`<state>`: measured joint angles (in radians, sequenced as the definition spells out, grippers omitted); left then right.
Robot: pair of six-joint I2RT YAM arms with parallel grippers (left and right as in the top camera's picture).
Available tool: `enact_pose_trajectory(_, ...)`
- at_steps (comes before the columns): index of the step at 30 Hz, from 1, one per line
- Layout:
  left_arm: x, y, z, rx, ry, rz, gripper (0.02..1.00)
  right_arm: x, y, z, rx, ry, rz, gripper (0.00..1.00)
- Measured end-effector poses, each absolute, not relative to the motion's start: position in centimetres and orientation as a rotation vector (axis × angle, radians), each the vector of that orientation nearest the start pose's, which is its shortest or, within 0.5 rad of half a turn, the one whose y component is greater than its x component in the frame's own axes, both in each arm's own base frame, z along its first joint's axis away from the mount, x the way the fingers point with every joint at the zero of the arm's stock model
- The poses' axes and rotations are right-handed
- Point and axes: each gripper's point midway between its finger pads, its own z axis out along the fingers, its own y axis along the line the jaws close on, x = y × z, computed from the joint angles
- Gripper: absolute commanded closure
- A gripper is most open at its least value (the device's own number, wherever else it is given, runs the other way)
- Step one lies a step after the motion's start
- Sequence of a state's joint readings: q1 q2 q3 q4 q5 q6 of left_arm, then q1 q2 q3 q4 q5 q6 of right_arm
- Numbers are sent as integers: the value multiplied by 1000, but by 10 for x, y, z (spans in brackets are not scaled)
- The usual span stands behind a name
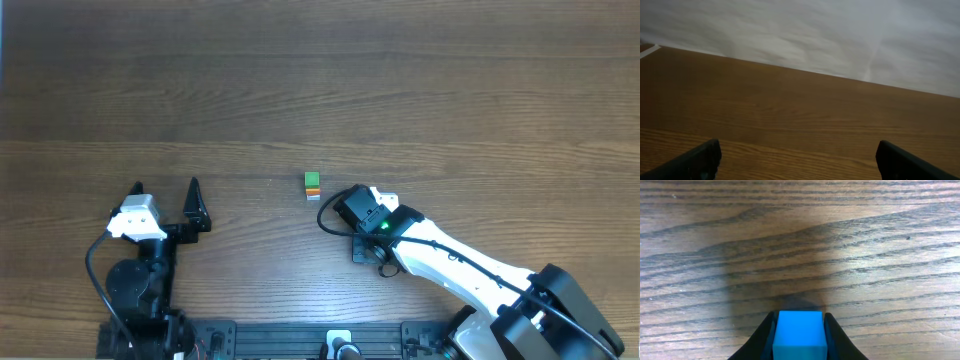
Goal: Stack Cubes
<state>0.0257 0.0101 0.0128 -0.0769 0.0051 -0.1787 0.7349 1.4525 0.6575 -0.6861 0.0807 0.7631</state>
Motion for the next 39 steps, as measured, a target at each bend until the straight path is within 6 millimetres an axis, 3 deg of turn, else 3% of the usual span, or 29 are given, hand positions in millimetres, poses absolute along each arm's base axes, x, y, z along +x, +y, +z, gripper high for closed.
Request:
enact_pose_trajectory(5,246,5,159,-164,1638,-121,20,174,138,2,46,3040,-25,923)
enact_pose_trajectory(8,246,5,159,-164,1638,-121,18,178,142,17,37,3052,-42,961)
enact_pose_trajectory(12,246,5,159,-164,1638,-121,20,199,160,56,25,3016,3,967)
enact_pose_trajectory(20,246,5,159,-164,1638,-121,20,248,197,163,11,2873,115,989)
enact_pose_trajectory(23,246,5,159,-164,1638,-121,18,261,207,180,10,2860,120,991)
enact_pose_trajectory(27,246,5,159,-164,1638,-121,18,280,223,184,2,2876,88,989)
enact_pose_trajectory(31,246,5,159,-164,1638,-121,18,296,243,171,-28,2902,66,989)
enact_pose_trajectory(35,246,5,159,-164,1638,-121,18,299,256,152,-62,2946,46,989)
enact_pose_trajectory(39,246,5,159,-164,1638,-121,18,295,257,139,-72,2994,14,989)
